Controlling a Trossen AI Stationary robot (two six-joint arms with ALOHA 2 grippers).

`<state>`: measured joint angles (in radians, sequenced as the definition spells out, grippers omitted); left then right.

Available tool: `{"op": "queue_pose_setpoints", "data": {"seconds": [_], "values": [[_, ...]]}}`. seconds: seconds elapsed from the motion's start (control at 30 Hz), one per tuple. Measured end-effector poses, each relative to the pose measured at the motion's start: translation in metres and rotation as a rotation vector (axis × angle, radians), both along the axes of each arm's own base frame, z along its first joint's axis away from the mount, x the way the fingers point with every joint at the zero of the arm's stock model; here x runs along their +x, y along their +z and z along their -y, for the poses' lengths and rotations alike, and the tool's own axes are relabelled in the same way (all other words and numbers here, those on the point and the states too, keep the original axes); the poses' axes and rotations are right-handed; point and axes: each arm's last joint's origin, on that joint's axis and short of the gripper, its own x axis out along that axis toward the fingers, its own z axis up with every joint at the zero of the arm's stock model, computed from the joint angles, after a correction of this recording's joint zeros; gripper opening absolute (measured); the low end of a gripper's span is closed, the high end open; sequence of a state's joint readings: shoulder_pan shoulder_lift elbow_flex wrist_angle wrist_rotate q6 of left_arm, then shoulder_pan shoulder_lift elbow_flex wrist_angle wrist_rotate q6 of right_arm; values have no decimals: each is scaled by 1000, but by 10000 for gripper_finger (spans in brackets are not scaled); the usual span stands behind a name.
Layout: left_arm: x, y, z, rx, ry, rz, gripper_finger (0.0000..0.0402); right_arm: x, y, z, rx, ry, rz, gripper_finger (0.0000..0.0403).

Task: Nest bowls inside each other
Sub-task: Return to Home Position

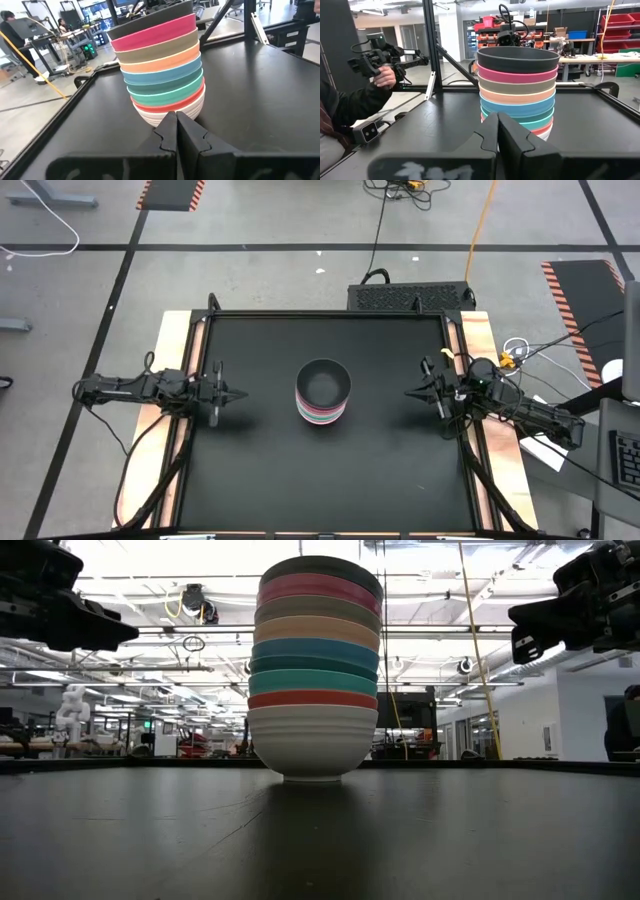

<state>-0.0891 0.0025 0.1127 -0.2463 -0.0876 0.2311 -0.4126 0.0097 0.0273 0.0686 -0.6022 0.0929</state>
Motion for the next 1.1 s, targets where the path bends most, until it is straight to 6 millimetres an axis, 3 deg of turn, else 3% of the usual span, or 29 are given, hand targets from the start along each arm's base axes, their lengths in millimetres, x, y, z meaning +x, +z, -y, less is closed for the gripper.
{"op": "queue_pose_setpoints", "data": {"seconds": [0.37,0.87,1.1], "values": [[0,1,0,-32,4,10,27,0,2,0,-10,0,22,0],[0,1,0,-33,4,13,3,0,3,0,-12,1,27,0],[0,1,0,-30,4,13,28,0,3,0,-12,1,28,0]]}}
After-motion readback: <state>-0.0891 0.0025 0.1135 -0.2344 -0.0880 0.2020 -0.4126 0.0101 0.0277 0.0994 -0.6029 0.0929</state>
